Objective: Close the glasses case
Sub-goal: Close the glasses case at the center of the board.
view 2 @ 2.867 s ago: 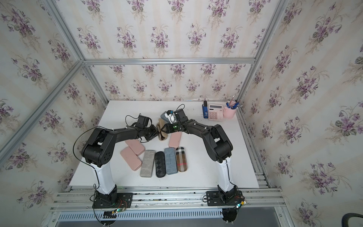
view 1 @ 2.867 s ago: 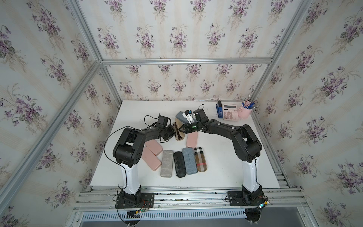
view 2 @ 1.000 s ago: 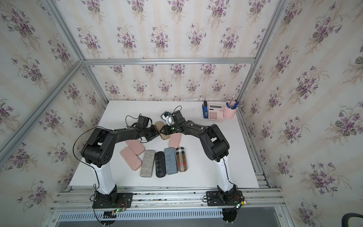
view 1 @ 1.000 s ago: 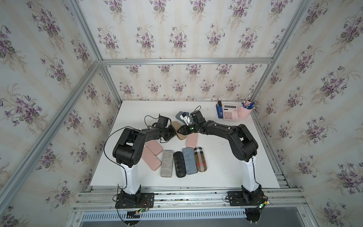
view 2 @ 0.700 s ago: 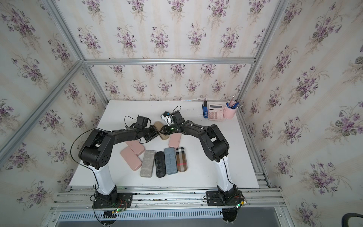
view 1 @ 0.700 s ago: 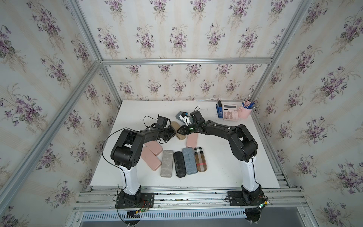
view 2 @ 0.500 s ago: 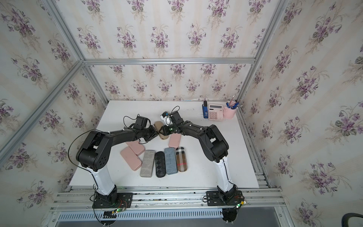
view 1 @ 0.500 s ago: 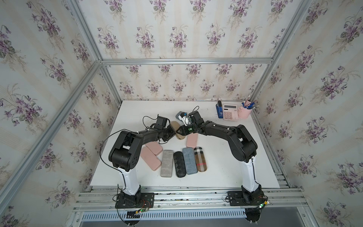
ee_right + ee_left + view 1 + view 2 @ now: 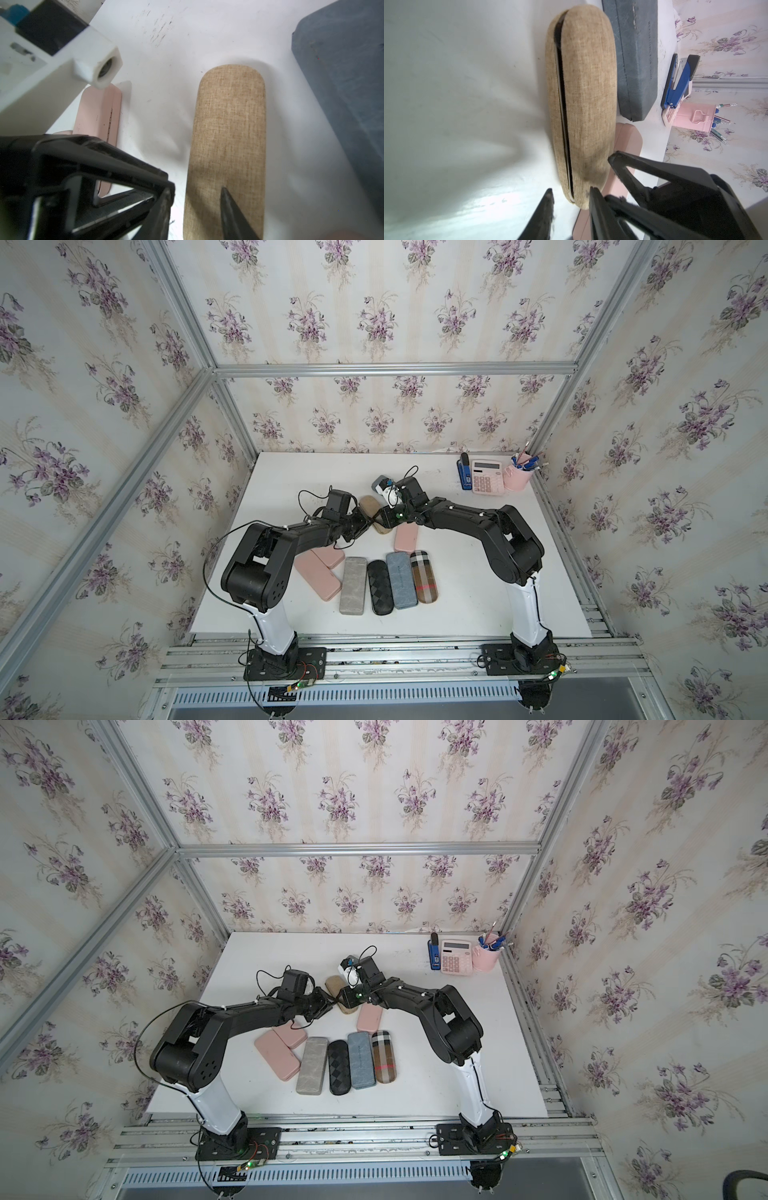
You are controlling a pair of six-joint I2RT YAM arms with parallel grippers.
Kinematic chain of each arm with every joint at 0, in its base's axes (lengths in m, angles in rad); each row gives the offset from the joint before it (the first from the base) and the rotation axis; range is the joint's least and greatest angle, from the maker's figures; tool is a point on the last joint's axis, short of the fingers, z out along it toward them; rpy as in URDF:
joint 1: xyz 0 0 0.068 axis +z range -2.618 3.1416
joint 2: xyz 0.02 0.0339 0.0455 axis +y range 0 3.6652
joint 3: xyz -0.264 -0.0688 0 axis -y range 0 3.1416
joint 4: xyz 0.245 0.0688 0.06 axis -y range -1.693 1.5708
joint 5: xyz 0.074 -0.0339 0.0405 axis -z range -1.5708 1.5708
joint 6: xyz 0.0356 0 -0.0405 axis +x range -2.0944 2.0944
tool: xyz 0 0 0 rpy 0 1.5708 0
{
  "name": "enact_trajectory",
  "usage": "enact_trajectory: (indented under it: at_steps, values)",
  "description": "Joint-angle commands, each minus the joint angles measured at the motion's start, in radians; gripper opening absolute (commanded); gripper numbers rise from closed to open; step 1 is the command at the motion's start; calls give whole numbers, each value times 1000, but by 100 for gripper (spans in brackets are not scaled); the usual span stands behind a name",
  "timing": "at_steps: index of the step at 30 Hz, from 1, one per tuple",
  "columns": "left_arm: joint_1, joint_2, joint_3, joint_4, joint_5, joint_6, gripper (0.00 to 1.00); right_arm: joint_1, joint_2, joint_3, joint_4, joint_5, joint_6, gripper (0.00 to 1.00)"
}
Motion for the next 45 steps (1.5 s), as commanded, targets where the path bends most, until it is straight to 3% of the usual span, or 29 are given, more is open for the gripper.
enact_trajectory:
  at_steps: [1, 4, 9, 16, 23, 30, 33, 38, 42, 45]
  values:
    - [0, -43, -12, 157, 27, -9, 37, 6, 1, -20, -149, 30, -13, 40]
    - [7, -88, -19, 126, 13, -3, 47, 6, -8, -26, -156, 34, -17, 40]
    - [36, -200, -23, -2, -26, 27, 71, 7, -45, -46, -141, 27, -18, 41]
    - [116, -401, -39, -229, -58, 77, 73, 10, -78, -68, -117, 40, -5, 42]
    - [319, -575, -102, -493, -84, 170, 72, 10, -220, -148, -45, 17, 34, 46]
    - [396, -749, -173, -778, -236, 257, 70, 9, -439, -342, -33, 38, 140, 51]
    - [456, -780, -252, -780, -112, 262, 65, 10, -552, -487, -6, 18, 208, 54]
    - [426, -921, -346, -838, -37, 262, 60, 21, -771, -744, 11, 38, 339, 58]
    - [334, -1013, -375, -924, -109, 239, 60, 72, -906, -860, -90, 178, 421, 60]
    - [227, -1007, -368, -931, -163, 196, 60, 76, -992, -957, -76, 208, 495, 64]
